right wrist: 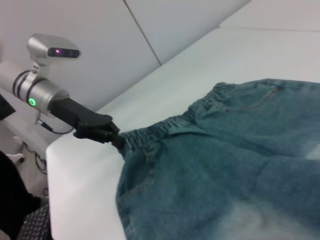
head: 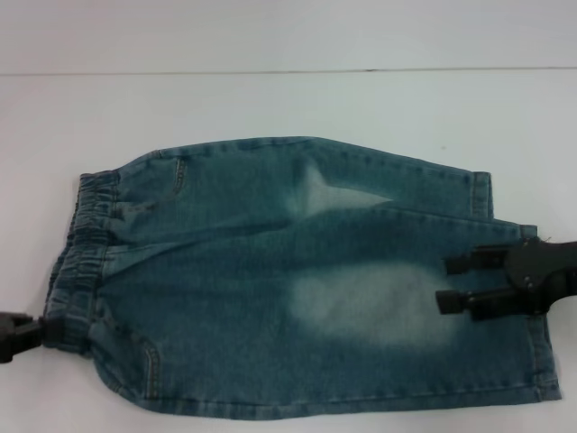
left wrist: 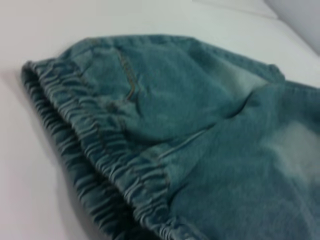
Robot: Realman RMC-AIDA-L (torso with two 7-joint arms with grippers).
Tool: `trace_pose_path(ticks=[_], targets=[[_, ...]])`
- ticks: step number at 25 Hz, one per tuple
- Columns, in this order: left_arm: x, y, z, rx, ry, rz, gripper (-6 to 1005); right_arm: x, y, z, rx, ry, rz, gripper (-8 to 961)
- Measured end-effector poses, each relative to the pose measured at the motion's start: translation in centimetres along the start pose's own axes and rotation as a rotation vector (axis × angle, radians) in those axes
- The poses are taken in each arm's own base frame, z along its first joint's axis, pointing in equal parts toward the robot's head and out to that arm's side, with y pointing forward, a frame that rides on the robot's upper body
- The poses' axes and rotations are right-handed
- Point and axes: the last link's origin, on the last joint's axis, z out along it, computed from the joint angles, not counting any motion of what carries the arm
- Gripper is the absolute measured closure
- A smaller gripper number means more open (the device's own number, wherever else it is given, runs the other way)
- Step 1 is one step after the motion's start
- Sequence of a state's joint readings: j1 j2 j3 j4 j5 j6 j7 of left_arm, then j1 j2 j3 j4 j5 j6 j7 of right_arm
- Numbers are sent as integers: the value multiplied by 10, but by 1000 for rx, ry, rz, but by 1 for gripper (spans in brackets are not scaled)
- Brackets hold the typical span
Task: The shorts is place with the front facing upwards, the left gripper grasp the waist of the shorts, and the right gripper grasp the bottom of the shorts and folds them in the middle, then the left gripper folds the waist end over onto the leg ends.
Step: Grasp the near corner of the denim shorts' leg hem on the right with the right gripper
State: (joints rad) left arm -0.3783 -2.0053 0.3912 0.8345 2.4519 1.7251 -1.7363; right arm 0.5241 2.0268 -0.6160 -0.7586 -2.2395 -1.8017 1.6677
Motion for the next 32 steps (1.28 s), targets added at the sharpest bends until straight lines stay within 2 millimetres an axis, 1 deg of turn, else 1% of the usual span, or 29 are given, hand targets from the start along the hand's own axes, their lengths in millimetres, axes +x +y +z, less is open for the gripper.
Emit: trace_pose_path(ticks=[4,7,13,17,22,28,32], targets=[[11,1,3,-14,16,8,974,-6,-7,-17,35,47,37,83],[20,1,6,-14,26,18,975,-8,-11,-31,72,121,53,85],[32,1,8,-14,50,31,976,-11,-8,-46,96,274,47,88],[35,0,9,-9,55,30,976,-9,-3,-48,67,387,64,87],[37,0,10,-5,57,30,975,-1,-4,-49,84,528,108,87],[38,0,11,-6,56,31,975,5,-3,-46,81,617,133,88],[38,0,11,-6,55,30,976,5,-3,-43,78,650,142,87]])
